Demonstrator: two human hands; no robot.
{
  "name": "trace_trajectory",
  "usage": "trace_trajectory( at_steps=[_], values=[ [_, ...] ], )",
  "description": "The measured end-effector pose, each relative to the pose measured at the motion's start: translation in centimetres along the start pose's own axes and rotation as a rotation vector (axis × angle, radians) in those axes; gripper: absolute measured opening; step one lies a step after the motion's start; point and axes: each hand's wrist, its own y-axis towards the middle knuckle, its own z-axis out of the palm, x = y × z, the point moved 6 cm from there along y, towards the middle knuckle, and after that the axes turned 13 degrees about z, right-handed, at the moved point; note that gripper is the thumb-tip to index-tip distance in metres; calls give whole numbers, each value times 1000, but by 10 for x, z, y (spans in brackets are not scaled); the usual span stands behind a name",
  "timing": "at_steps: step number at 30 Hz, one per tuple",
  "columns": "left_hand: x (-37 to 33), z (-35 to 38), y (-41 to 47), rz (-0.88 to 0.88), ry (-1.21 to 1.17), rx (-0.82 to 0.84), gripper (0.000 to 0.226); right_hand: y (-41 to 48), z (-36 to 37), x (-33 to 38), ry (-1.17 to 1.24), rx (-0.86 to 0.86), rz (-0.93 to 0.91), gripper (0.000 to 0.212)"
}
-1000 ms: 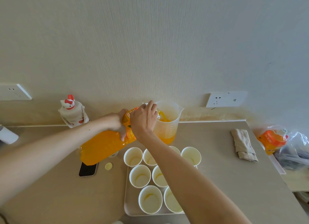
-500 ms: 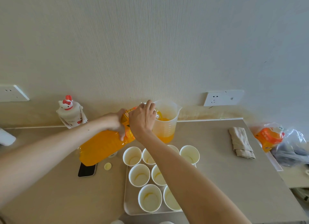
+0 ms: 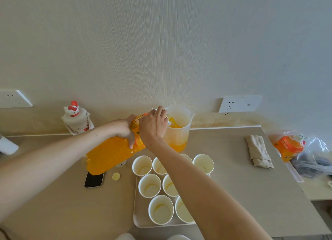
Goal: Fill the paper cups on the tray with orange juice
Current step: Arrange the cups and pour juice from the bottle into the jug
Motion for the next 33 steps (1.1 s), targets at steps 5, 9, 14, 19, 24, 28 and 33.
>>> trace_trajectory(
  at_steps=[5,9,14,19,24,28,33],
  values=[
    [-2,1,0,-7,-10,8,121,0,-3,0,27,3,-15,40],
    [-10,3,-2,-17,18,54,124,-2,-3,-1,23,5,-18,43],
    [-11,2,-3,-17,16,63,123,-1,-2,0,-5,30,-14,43],
    [-12,0,-4,-14,6,61,125,-2,-2,-1,-22,33,-23,43],
    [-10,-1,-6,-28,-35,41,123,-1,-2,-1,-21,34,-19,42],
    [0,0,-4,-40,-65,-7,121,-1,-2,-1,-20,36,-21,41],
    [-1,1,-2,-40,-53,-16,120,-2,-2,-1,-14,28,-19,41]
  ],
)
